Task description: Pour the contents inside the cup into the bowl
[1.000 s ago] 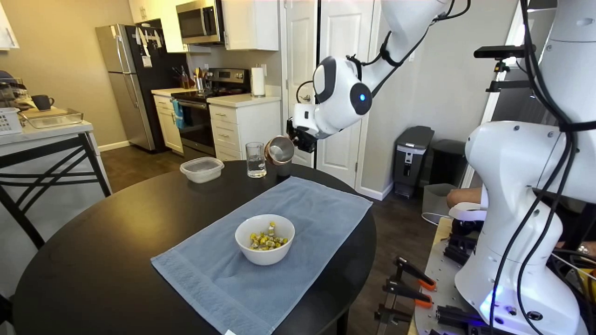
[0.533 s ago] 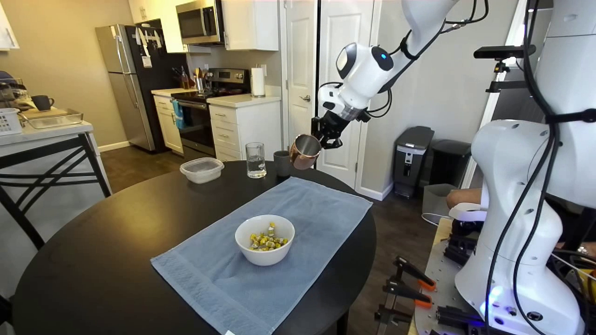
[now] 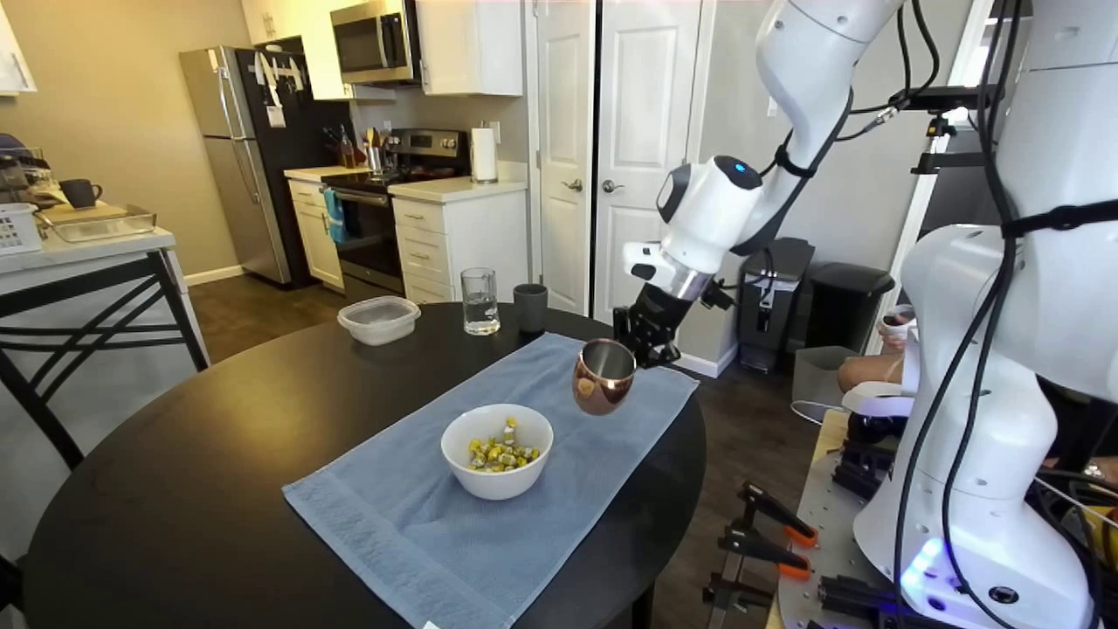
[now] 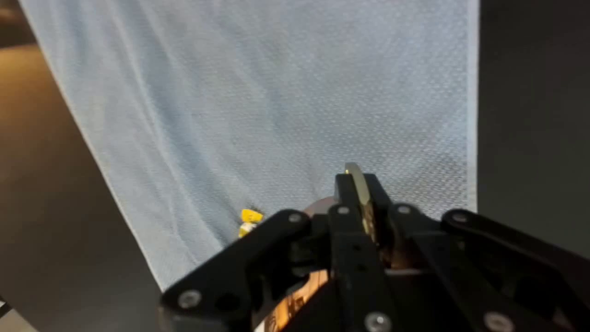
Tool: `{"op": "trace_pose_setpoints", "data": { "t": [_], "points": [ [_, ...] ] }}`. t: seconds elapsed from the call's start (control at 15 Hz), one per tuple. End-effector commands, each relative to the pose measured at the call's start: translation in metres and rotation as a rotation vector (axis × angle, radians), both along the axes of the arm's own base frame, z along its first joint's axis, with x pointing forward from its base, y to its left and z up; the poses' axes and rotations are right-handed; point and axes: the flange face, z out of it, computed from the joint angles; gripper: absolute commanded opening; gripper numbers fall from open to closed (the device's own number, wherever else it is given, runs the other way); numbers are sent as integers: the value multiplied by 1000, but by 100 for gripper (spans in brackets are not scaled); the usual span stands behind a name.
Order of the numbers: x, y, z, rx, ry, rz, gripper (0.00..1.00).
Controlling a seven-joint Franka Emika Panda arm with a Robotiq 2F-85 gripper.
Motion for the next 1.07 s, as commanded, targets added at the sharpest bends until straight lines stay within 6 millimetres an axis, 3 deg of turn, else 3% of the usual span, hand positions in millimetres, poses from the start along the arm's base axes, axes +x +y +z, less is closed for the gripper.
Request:
{"op": "trace_pose_setpoints", "data": {
  "t": [0.0,0.2,0.47,0.67,0.73,0.8,0.87,1.0],
  "points": [
    [-19,-7,-25,64,75,-158,4],
    [-29,-9,-43,118,127,-275,4],
    [-24,8,-65,202,174,-335,4],
    [0,16,-81,284,189,-402,4],
    [13,5,-84,319,191,-415,4],
    [18,-4,-89,326,191,-420,8],
    [25,-6,-95,338,186,-432,33],
    [37,-25,-102,344,172,-443,39]
  ]
}}
